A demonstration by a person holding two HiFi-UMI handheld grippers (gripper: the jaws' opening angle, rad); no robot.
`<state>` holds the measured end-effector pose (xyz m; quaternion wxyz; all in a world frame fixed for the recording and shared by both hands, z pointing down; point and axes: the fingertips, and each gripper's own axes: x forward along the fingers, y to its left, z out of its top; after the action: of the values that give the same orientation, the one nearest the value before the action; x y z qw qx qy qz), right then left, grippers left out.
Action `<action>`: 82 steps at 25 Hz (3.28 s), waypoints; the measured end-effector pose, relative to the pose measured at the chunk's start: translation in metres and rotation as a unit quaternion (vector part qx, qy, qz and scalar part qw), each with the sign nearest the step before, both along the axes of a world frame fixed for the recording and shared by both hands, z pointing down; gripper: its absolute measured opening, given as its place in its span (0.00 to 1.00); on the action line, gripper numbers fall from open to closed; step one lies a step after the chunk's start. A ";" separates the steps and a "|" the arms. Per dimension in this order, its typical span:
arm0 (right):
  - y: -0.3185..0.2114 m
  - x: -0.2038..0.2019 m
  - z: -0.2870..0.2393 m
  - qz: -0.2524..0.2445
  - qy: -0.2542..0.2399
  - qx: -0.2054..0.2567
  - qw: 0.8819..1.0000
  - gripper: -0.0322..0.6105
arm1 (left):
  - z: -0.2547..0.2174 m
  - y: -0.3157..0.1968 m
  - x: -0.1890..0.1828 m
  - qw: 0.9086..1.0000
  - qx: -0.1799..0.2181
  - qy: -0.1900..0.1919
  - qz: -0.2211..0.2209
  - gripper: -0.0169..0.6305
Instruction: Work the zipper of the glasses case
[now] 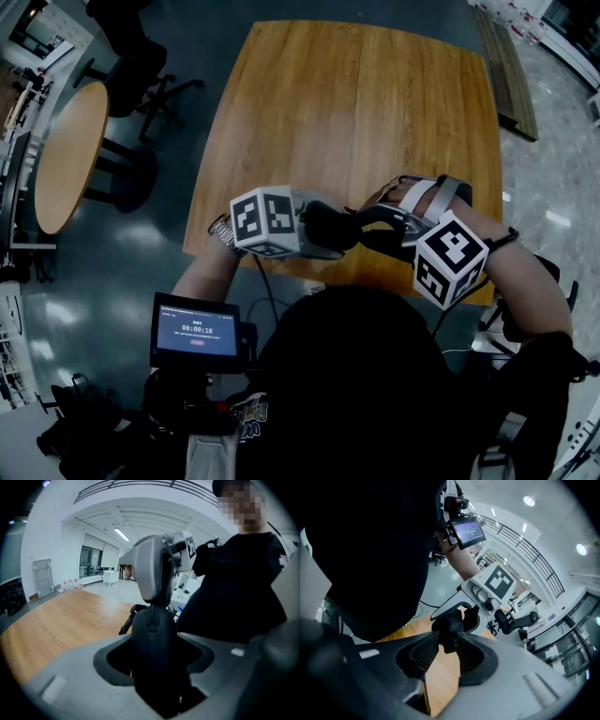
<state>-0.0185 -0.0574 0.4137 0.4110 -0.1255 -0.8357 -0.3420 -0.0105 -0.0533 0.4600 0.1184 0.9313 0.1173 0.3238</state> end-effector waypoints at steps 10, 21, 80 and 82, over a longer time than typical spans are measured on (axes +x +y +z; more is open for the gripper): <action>-0.001 0.002 -0.006 0.008 -0.014 -0.017 1.000 0.10 | 0.010 0.000 0.004 1.000 0.022 -0.022 0.006 0.42; -0.020 -0.004 -0.032 0.100 -0.140 -0.144 0.974 0.06 | -0.016 -0.008 0.007 0.995 -0.026 0.082 -0.052 0.42; -0.023 0.006 -0.080 0.204 -0.318 0.112 0.919 0.19 | -0.137 -0.072 -0.044 0.552 -0.523 0.597 -0.256 0.42; -0.024 0.006 -0.082 0.197 -0.311 0.151 0.917 0.19 | -0.135 -0.074 -0.041 0.546 -0.535 0.592 -0.256 0.42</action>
<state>-0.0125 -0.0811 0.3319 0.2037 0.2180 -0.8674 -0.3981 -0.0517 -0.1271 0.3254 0.5763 0.6666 0.0689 -0.4677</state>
